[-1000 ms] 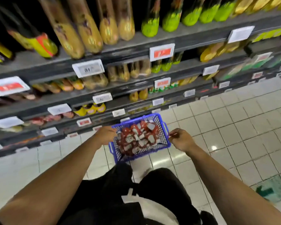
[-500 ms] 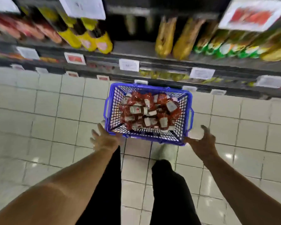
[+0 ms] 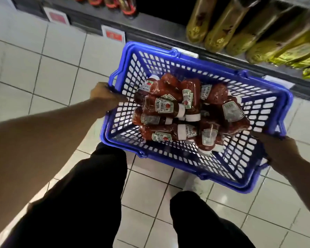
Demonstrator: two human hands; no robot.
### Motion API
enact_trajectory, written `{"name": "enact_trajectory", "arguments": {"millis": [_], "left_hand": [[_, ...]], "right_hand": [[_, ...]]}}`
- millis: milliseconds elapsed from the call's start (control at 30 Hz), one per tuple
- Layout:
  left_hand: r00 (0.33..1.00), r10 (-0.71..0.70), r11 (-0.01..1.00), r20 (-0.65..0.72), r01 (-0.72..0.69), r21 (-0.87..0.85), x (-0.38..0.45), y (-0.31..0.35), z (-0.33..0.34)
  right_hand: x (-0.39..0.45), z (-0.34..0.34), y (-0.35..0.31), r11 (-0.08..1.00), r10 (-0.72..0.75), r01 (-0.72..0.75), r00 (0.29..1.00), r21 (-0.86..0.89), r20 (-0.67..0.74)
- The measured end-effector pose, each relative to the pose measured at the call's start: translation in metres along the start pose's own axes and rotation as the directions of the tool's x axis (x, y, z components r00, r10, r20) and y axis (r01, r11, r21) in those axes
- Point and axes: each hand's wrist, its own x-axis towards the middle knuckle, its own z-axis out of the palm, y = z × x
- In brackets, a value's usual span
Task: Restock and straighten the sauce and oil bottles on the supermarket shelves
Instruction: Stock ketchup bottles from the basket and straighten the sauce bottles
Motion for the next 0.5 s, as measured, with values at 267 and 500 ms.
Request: {"name": "enact_trajectory", "arguments": {"millis": [267,500], "left_hand": [[0.996,0.045,0.992,-0.074,-0.053,-0.112,-0.085,-0.029,-0.053],[0.985,-0.091,0.985,-0.144,0.068,-0.16,-0.265,-0.054,-0.201]], "right_hand": [[-0.087,-0.05,-0.019,0.991,0.034,-0.041,0.998,-0.128,-0.052],[-0.249,-0.149,-0.101,0.961,-0.089,0.082,0.996,-0.264,-0.014]]}}
